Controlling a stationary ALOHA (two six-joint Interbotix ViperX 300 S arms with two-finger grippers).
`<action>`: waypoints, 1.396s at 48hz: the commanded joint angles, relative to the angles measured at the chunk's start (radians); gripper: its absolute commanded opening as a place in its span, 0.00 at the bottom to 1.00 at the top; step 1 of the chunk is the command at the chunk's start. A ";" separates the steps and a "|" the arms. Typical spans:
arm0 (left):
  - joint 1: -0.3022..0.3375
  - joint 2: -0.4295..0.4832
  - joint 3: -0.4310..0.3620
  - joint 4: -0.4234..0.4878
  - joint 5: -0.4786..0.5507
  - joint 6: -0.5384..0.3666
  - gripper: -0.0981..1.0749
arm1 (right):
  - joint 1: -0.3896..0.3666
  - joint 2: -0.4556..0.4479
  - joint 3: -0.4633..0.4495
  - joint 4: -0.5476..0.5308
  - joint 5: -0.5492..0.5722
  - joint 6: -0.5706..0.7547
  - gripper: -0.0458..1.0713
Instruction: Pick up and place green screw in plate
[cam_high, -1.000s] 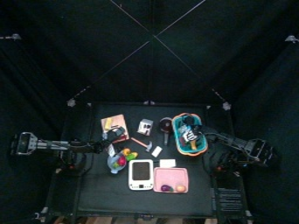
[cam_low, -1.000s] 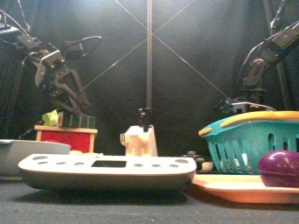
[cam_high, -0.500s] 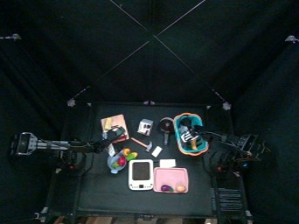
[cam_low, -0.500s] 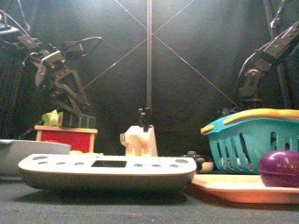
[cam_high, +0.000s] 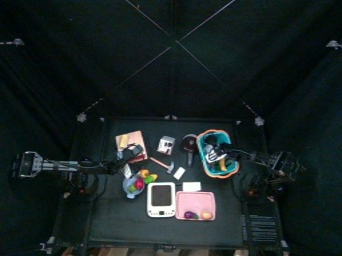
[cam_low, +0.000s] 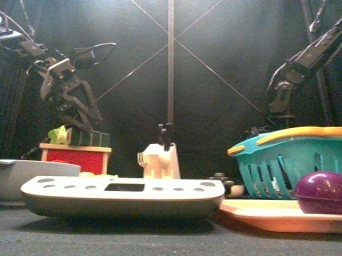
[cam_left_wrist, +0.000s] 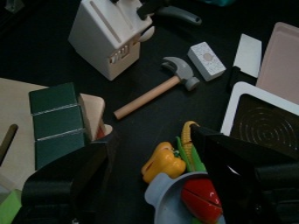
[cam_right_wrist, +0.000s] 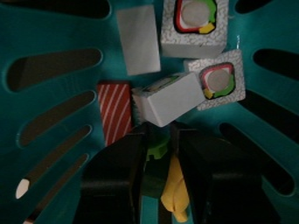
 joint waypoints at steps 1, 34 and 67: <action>0.006 -0.002 -0.014 0.002 -0.002 0.003 0.93 | 0.000 0.005 -0.014 0.002 0.002 -0.002 0.63; 0.008 -0.094 0.018 0.000 0.017 0.002 0.93 | 0.031 -0.009 -0.152 -0.023 0.149 0.006 0.63; 0.008 -0.097 0.025 -0.002 0.017 0.000 0.93 | 0.040 -0.035 -0.114 0.009 0.104 0.009 0.72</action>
